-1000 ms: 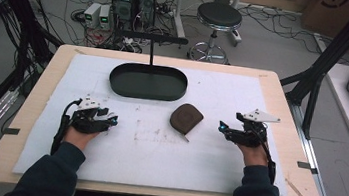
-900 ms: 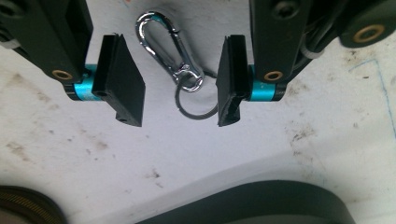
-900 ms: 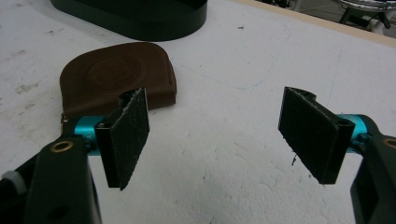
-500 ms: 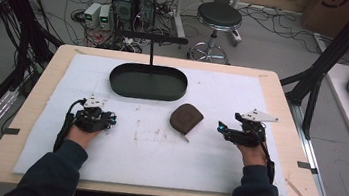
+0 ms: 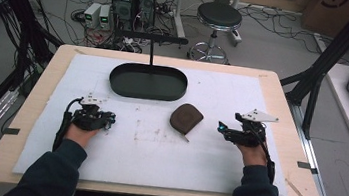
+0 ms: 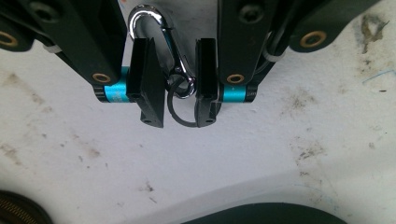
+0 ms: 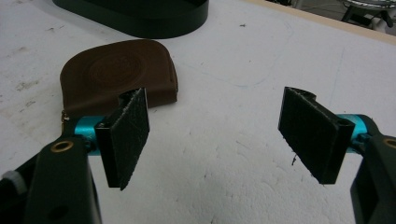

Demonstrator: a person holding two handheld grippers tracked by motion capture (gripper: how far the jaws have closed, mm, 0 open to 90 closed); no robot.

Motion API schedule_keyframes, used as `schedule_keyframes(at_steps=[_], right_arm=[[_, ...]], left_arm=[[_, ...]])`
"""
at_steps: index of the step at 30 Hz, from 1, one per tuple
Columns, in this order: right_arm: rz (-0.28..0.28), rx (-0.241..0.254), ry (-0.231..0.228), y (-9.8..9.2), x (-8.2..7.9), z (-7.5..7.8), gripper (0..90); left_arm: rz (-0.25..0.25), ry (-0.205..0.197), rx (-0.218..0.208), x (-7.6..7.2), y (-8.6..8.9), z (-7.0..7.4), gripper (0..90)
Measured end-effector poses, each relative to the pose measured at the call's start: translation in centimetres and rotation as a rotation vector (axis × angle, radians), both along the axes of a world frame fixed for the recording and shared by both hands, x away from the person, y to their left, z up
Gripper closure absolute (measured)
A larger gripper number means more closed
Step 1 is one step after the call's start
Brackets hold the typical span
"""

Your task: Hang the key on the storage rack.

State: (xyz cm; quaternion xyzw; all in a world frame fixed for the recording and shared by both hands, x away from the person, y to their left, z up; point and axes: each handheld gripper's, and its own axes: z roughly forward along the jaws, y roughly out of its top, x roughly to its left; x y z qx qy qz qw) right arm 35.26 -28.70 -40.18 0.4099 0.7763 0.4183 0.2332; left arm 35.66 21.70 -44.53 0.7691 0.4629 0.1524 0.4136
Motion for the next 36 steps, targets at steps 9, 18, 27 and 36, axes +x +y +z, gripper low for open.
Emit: schedule_keyframes(at_steps=[9, 18, 27, 36], right_arm=[[0.002, 0.002, 0.001, 0.0, 0.0, 0.0, 25.1], [0.005, 0.0, -0.001, -0.1, 0.0, 0.0, 25.2], [0.005, 0.002, -0.001, -0.1, 0.0, 0.0, 25.2], [0.011, -0.001, -0.003, -0.1, -0.1, 0.1, 25.5]], left_arm=[[0.0, 0.006, -0.081, 0.0, 1.0, 0.3, 78.2], [0.025, 0.006, -0.039, -0.1, 1.2, 0.3, 76.5], [0.056, 0.043, -0.031, 0.0, 2.3, 0.1, 82.3], [0.038, 0.056, -0.037, 0.0, 2.4, 0.2, 87.7]])
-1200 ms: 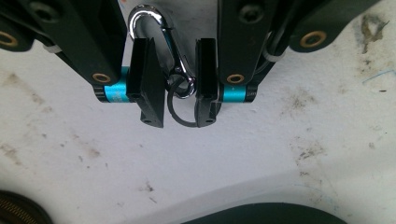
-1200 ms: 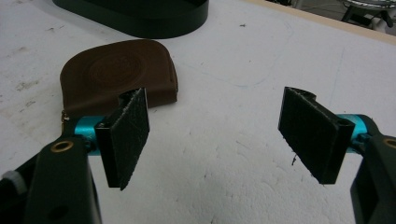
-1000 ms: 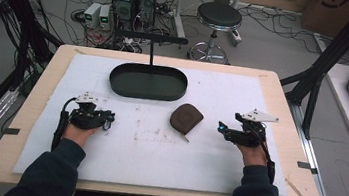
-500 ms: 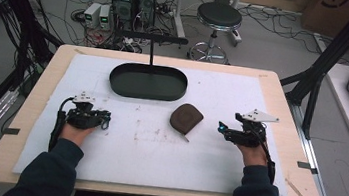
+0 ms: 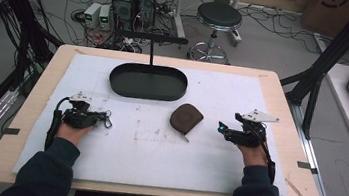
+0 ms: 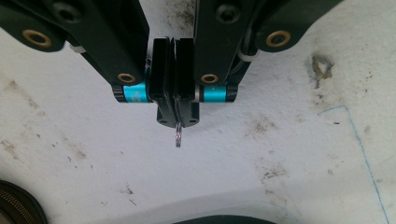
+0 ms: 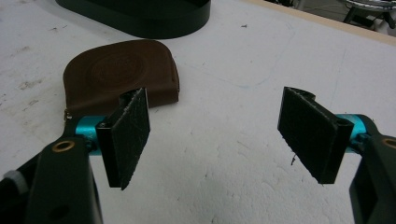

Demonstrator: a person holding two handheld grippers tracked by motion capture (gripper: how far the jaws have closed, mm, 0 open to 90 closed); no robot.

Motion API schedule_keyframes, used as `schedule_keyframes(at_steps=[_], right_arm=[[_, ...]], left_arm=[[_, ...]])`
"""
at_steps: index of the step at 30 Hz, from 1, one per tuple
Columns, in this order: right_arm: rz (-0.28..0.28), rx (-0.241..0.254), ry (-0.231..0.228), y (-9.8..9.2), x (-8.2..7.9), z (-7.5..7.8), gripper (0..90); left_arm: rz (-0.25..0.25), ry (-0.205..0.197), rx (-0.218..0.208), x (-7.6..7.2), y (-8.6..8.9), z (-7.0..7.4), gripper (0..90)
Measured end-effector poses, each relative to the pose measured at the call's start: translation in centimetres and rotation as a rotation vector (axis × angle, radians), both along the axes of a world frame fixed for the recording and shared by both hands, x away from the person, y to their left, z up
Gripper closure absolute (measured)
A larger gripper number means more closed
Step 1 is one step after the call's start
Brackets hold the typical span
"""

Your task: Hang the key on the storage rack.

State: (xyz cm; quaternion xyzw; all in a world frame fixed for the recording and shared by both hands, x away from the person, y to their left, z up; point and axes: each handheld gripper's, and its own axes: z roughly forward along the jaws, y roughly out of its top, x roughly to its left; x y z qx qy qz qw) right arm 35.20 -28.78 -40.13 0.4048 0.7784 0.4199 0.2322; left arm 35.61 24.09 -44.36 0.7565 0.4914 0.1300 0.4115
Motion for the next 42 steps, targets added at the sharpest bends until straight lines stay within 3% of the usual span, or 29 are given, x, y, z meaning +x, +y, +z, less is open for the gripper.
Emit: schedule_keyframes(at_steps=[5, 12, 13, 15, 17, 20, 24, 28, 36, 42], right_arm=[[0.002, -0.001, 0.002, 0.0, 0.0, 0.0, 25.5], [0.0, -0.001, 0.001, 0.0, 0.0, 0.0, 25.6], [0.0, -0.002, 0.003, 0.1, 0.0, 0.0, 25.7], [0.0, -0.002, 0.003, 0.1, 0.0, 0.0, 25.6], [0.0, 0.001, 0.003, 0.0, 0.0, 0.0, 25.6], [-0.003, 0.001, 0.002, -0.1, 0.0, 0.0, 25.6], [-0.001, -0.002, 0.003, -0.1, 0.0, 0.0, 25.6], [-0.002, 0.002, 0.002, -0.1, 0.0, 0.0, 25.7], [-0.011, 0.016, -0.001, -0.2, 0.1, 0.1, 25.7], [-0.011, 0.033, -0.009, -0.4, 0.2, 0.2, 25.7]], left_arm=[[0.007, 0.009, -0.011, 0.0, 0.0, 0.0, 87.6], [-0.003, 0.01, 0.005, 0.1, 0.0, 0.1, 87.7], [-0.024, 0.01, 0.031, 0.1, -0.1, 0.3, 87.9], [-0.021, 0.003, 0.034, 0.1, -0.1, 0.4, 87.9], [-0.014, -0.011, 0.012, 0.1, 0.1, 0.5, 88.0], [-0.034, -0.051, -0.043, 0.0, 0.6, 1.2, 88.0], [-0.083, -0.1, -0.082, -0.2, 0.8, 1.6, 88.1], [-0.095, -0.12, -0.088, -0.3, 0.8, 1.9, 88.1], [-0.105, -0.213, -0.114, -0.2, 0.8, 4.0, 88.1], [-0.108, -0.298, -0.124, 2.0, 0.8, 6.8, 88.1]])
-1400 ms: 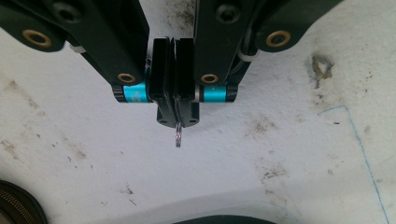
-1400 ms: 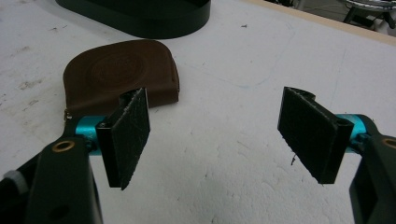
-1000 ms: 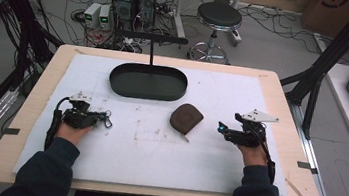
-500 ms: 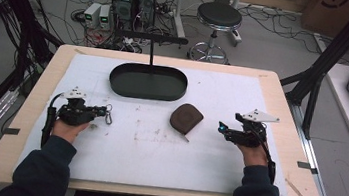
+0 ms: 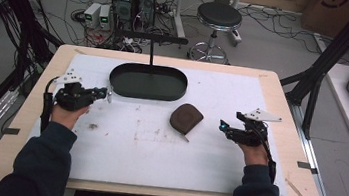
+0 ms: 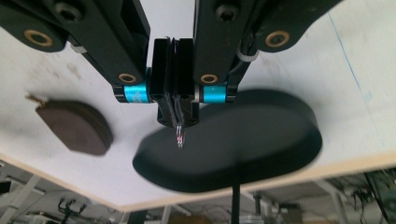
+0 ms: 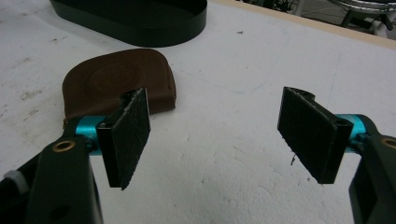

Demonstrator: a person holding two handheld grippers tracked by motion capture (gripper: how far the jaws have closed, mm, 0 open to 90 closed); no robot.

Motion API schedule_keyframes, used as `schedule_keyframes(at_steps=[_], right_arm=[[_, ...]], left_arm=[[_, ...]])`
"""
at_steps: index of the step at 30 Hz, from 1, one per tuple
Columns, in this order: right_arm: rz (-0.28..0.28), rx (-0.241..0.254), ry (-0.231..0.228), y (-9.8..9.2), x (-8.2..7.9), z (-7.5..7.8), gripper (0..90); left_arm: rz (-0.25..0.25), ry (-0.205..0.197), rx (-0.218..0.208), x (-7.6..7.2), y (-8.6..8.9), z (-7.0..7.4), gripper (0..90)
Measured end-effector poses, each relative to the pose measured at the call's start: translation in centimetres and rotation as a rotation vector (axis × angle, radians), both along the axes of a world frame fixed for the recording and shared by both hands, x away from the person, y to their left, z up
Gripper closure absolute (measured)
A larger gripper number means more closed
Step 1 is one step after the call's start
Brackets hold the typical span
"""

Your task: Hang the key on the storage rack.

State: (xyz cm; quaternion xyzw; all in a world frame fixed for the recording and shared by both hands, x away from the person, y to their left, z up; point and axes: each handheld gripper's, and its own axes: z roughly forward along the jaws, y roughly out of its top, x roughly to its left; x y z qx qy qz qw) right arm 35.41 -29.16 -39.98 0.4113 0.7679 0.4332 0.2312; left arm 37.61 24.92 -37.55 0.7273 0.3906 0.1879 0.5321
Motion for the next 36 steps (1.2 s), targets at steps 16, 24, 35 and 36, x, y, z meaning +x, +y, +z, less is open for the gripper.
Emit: schedule_keyframes(at_steps=[16, 24, 35, 36], right_arm=[[0.004, 0.02, -0.006, 0.0, 0.0, 0.2, 25.7], [0.008, 0.028, 0.0, -0.1, 0.0, 0.1, 25.7], [0.003, 0.026, 0.007, -0.1, 0.0, 0.0, 25.7], [0.004, 0.025, 0.007, -0.1, 0.0, 0.0, 25.7]], left_arm=[[-0.022, -0.104, 0.022, 10.3, -0.4, 4.9, 88.1], [-0.008, -0.12, -0.009, 12.3, -0.3, 4.9, 88.0], [0.022, -0.119, -0.043, 13.5, 0.8, 3.9, 88.0], [0.01, -0.132, -0.046, 13.6, 0.6, 4.4, 88.0]])
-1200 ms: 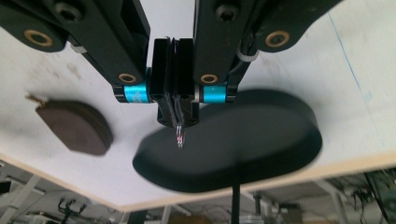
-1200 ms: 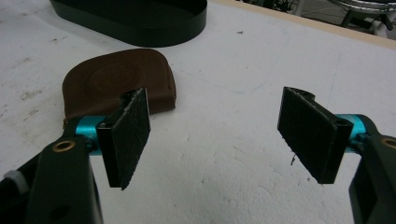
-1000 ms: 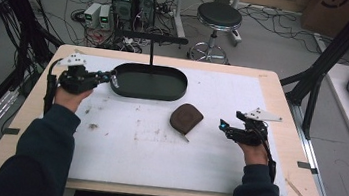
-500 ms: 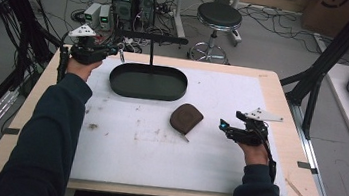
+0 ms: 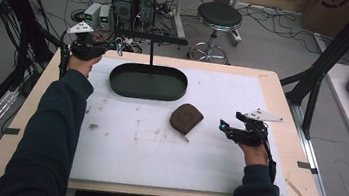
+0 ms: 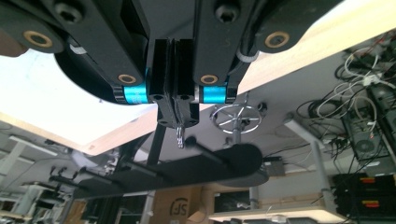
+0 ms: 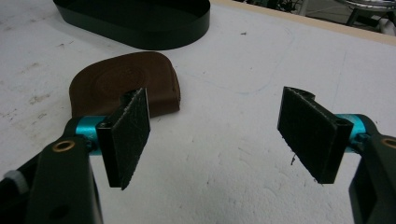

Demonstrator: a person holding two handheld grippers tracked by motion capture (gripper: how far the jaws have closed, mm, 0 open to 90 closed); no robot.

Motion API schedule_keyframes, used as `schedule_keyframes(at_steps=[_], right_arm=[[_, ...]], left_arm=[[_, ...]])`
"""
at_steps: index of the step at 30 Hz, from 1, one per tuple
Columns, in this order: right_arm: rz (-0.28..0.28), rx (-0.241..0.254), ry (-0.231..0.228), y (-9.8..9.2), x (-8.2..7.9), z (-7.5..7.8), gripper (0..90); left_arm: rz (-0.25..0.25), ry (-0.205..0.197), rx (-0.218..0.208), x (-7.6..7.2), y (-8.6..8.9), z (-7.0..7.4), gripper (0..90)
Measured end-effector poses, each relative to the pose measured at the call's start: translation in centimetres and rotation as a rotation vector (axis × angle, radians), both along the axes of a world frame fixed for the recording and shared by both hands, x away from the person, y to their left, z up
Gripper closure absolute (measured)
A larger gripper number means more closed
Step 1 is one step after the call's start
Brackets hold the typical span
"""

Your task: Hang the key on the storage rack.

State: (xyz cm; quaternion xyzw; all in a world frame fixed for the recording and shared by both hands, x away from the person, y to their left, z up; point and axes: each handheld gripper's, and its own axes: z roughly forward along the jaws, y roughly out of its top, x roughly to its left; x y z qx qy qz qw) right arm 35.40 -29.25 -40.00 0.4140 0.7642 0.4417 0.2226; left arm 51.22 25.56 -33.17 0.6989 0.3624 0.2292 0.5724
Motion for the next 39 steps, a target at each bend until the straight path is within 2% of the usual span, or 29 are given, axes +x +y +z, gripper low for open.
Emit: schedule_keyframes(at_steps=[4, 5, 8, 18, 21, 24, 31, 36, 37, 38, 39], right_arm=[[0.001, -0.001, -0.001, 0.0, 0.0, 0.0, 25.7], [0.0, 0.001, 0.0, 0.0, 0.0, 0.0, 25.7], [0.001, 0.004, 0.004, -0.1, -0.1, -0.1, 25.7], [-0.005, 0.013, 0.009, -0.6, -0.2, -0.2, 25.7], [-0.005, 0.011, 0.008, -0.5, -0.3, -0.2, 25.7], [-0.002, 0.011, 0.01, -0.5, -0.3, -0.2, 25.7], [-0.003, 0.013, 0.01, -0.6, -0.3, -0.3, 25.7], [-0.002, 0.012, 0.009, -0.6, -0.3, -0.3, 25.7], [-0.002, 0.012, 0.009, -0.6, -0.3, -0.3, 25.7], [-0.002, 0.012, 0.009, -0.5, -0.4, -0.2, 25.7], [-0.001, 0.011, 0.009, -0.5, -0.4, -0.2, 25.7]], left_arm=[[-0.012, -0.013, 0.019, 0.5, -0.4, 0.9, 88.0], [-0.016, 0.001, 0.016, 0.8, -0.4, 1.0, 88.0], [-0.011, 0.012, 0.026, 1.5, -0.4, 1.0, 88.0], [0.023, 0.03, 0.015, 2.4, 0.3, 0.5, 87.8], [0.043, 0.034, 0.013, 2.8, -0.1, 0.0, 87.8], [0.041, 0.046, -0.001, 3.0, -0.3, -0.4, 87.8], [0.011, 0.044, 0.002, 2.7, -0.6, -0.4, 87.7], [0.015, 0.049, -0.001, 2.4, -0.6, -0.6, 87.4], [0.029, 0.054, 0.0, 2.4, -0.6, -0.6, 86.5], [0.059, 0.063, -0.006, 2.3, -0.6, -0.6, 79.3], [0.082, 0.074, -0.019, 2.2, -0.4, -0.7, 64.1]])
